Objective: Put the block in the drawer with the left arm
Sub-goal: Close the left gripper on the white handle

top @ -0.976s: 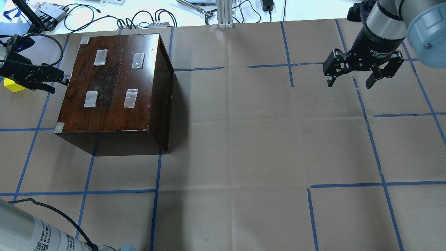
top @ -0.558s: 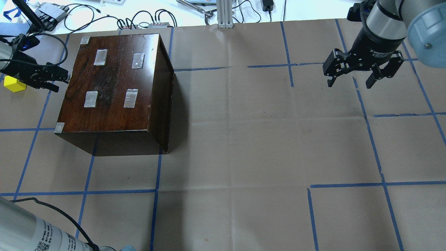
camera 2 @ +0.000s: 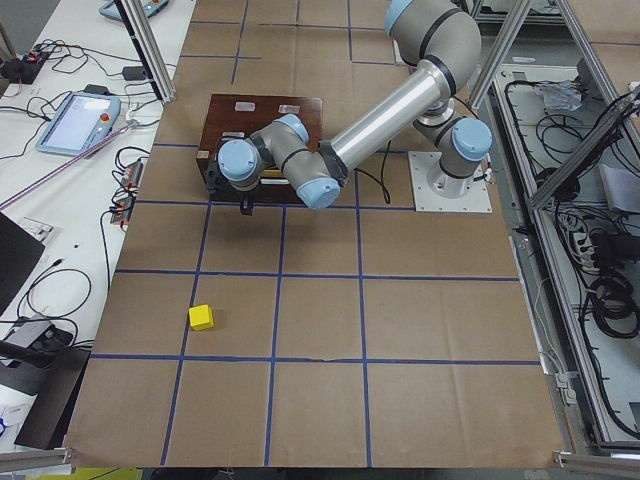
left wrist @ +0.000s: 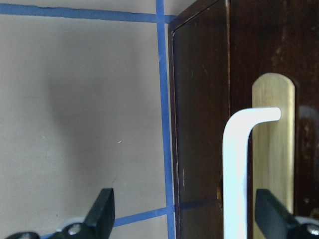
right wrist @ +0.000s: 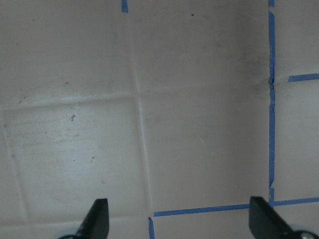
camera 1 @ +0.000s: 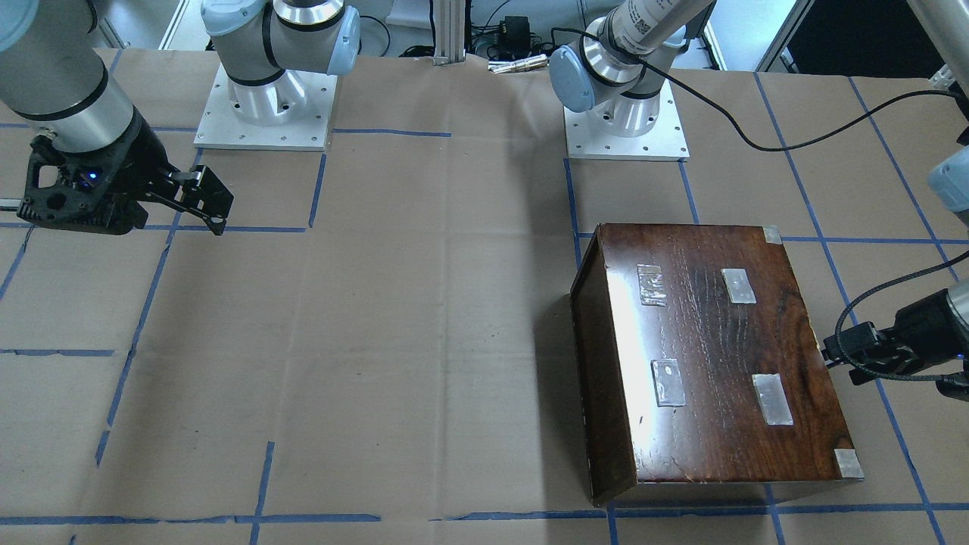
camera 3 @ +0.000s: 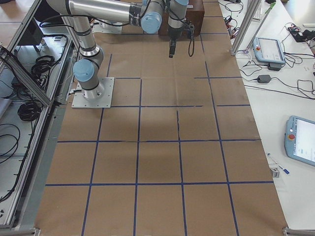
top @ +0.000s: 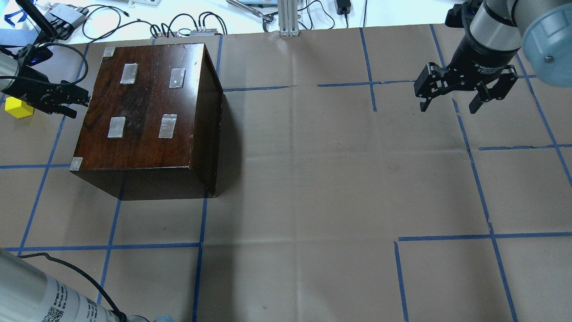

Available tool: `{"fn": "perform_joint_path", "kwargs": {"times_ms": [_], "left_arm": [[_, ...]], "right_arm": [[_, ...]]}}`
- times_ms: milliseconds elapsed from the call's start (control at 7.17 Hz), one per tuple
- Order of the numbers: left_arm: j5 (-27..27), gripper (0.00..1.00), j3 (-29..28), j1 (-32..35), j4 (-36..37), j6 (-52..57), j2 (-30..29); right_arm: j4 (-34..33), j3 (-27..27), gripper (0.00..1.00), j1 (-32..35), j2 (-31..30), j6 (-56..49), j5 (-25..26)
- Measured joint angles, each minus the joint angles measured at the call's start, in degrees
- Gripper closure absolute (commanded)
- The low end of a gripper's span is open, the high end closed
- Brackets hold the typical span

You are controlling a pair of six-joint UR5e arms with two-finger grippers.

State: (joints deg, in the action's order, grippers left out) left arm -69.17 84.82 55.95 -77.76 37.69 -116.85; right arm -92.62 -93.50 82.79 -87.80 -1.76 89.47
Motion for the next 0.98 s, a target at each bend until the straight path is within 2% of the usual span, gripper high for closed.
{"fn": "perform_joint_path", "kwargs": {"times_ms": [976], "left_arm": [[-0.1, 0.02, 0.2, -0.4, 0.3, 0.0, -0.7]], "right_arm": [[0.0, 0.0, 0.0, 0.0, 0.0, 0.0, 0.0]]}}
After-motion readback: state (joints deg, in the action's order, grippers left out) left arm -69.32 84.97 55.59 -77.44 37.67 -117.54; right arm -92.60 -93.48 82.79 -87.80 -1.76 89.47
